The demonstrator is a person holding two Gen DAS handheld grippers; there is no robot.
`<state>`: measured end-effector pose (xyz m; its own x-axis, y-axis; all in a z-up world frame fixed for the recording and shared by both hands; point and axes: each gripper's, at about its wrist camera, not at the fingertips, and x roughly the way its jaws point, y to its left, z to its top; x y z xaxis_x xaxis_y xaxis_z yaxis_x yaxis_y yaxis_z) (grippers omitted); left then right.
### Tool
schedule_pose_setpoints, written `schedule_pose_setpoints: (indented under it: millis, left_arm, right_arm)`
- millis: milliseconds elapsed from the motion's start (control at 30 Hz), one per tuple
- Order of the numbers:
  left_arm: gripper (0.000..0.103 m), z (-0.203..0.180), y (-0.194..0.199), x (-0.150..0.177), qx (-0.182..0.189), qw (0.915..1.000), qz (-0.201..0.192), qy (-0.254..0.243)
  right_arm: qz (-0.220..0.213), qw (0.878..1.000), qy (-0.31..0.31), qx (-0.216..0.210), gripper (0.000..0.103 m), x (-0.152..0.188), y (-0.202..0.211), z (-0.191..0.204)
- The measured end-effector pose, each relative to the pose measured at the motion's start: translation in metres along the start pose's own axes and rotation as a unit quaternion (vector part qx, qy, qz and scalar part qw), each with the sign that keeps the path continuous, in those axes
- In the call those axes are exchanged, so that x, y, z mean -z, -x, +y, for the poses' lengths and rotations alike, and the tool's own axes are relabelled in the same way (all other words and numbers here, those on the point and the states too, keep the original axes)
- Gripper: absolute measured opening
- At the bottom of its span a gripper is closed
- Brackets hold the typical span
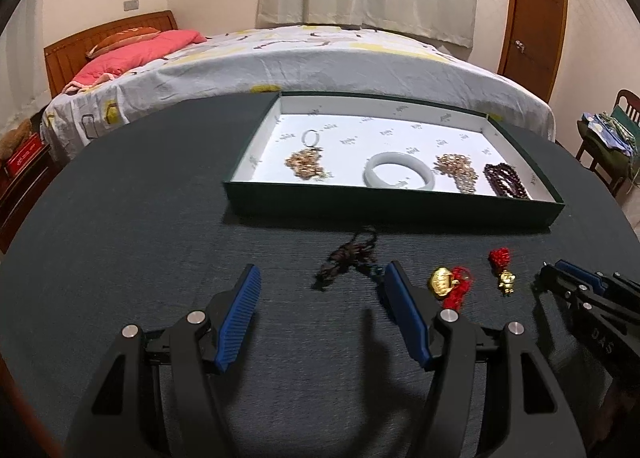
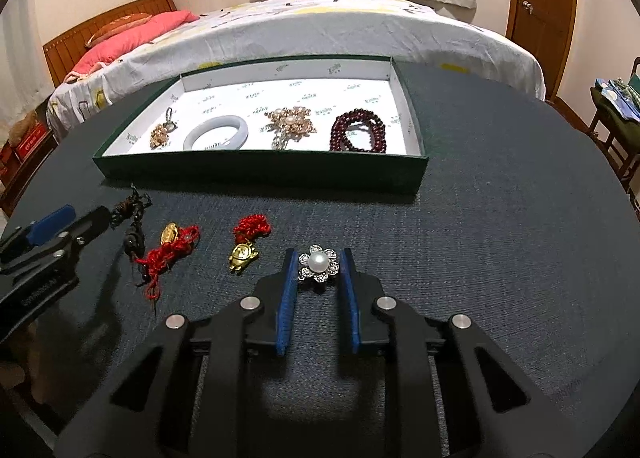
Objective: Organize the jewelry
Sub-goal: 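Grasp the black cord pendant by its black bead with the left tool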
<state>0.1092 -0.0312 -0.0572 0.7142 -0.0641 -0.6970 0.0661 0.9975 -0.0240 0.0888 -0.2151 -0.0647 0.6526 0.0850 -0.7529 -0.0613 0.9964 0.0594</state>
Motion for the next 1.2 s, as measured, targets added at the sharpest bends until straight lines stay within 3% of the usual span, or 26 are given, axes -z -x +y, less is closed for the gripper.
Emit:
schedule_pose_setpoints:
  millis: [300,667,767,1000,1200]
  left_arm:
    - [0.063,-0.029,-0.016,-0.003,0.008,0.9991,0.028,-0.03]
    - [0.062,-0.019,-0.019,0.007,-0.001,0.9981,0.054,-0.029]
    - [0.054,-0.017,-0.019,0.008,0.001,0.9979,0.059,-0.026]
    - [0.053,-0.019,-0.02,0.009,0.008,0.9976,0.061,-0.033]
    - [0.04,-0.022,-0.019,0.008,0.012,0.9971,0.059,-0.047]
  right_arm:
    - [-0.01,1.0,-0.019,-0.014,0.021,0.001,0.005,-0.014]
    - [-0.011,1.0,-0.019,-0.019,0.021,0.001,0.006,-0.012]
    - [-0.011,1.0,-0.017,-0.019,0.021,0.002,0.006,-0.011]
    - [-0.009,1.0,-0.017,-0.019,0.021,0.002,0.006,-0.01]
    - [-0.01,1.0,-0.017,-0.018,0.021,0.002,0.007,-0.01]
